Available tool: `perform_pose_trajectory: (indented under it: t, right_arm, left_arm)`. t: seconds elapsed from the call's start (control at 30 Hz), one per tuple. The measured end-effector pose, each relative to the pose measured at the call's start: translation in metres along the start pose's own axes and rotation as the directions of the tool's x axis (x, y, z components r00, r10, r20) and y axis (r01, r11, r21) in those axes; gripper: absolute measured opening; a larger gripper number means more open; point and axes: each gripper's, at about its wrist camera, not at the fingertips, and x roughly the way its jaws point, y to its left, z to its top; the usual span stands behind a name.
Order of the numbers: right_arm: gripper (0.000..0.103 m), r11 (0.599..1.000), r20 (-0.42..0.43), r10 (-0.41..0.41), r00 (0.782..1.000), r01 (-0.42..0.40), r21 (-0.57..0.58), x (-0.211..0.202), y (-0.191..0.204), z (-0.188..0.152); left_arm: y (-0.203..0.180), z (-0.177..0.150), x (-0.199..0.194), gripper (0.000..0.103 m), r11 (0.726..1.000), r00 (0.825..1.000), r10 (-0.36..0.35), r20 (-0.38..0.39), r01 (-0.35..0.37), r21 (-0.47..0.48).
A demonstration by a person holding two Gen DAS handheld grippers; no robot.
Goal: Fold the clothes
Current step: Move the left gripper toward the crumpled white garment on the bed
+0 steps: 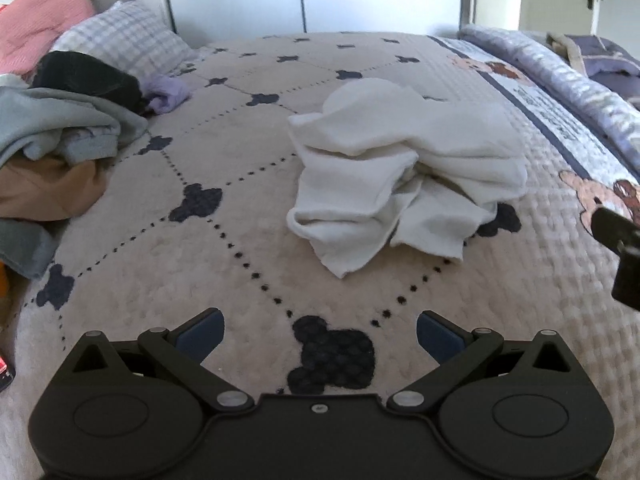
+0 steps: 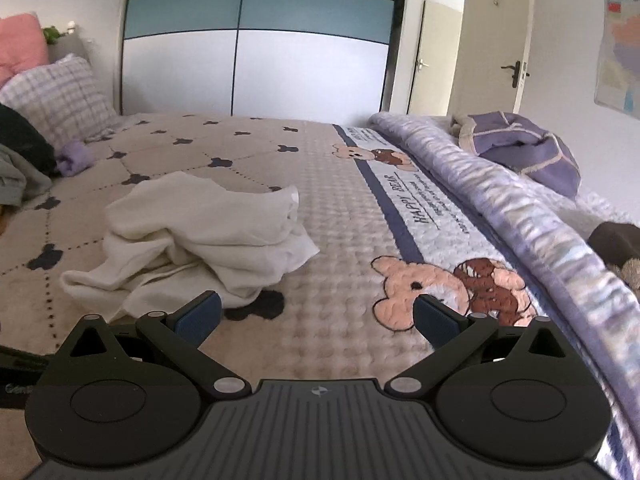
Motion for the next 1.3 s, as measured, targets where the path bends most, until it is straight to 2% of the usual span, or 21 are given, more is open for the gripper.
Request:
perform_pose_trajectory:
  t: [0.17, 0.33, 0.5, 0.7, 0.9, 1.1, 1.3]
  right_arm:
    - [0.103, 0.999, -0.015, 0.047, 0.999, -0.047, 0.012, 0.012, -0.002, 0.003]
    - [0.103, 0.998, -0.021, 0.066, 0.998, -0.065, 0.009, 0.029, 0.002, 0.003]
    - [0.103, 0.99, -0.086, 0.137, 0.987, -0.133, 0.049, 0.053, -0.001, -0.002]
    - [0.103, 0.985, -0.135, 0.157, 0.978, -0.145, 0.093, 0.077, -0.009, -0.007]
    - [0.103, 0.979, -0.134, 0.181, 0.974, -0.165, 0.121, 0.089, -0.009, -0.004]
    - [0.103, 0.974, -0.158, 0.215, 0.964, -0.201, 0.102, 0.1, 0.003, -0.005]
    - [0.103, 0.97, -0.171, 0.236, 0.957, -0.221, 0.1, 0.103, 0.011, -0.005]
  left_arm:
    - [0.003, 0.01, 0.009, 0.103, 0.999, 1.0, -0.014, -0.023, 0.013, -0.04]
    - [0.002, 0.019, 0.011, 0.103, 1.0, 1.0, -0.013, 0.012, 0.013, -0.028]
    - [0.001, 0.023, 0.021, 0.103, 1.0, 1.0, -0.022, 0.009, 0.022, -0.022]
    - [0.003, 0.027, 0.037, 0.103, 1.0, 1.0, -0.024, -0.008, 0.024, -0.016]
    - [0.012, 0.027, 0.045, 0.103, 1.0, 1.0, 0.016, -0.005, -0.016, -0.01]
    - [0.03, 0.031, 0.05, 0.103, 0.997, 0.999, -0.009, -0.035, 0.007, -0.072]
    - [0.045, 0.032, 0.059, 0.103, 0.991, 0.998, -0.006, -0.069, -0.003, -0.132]
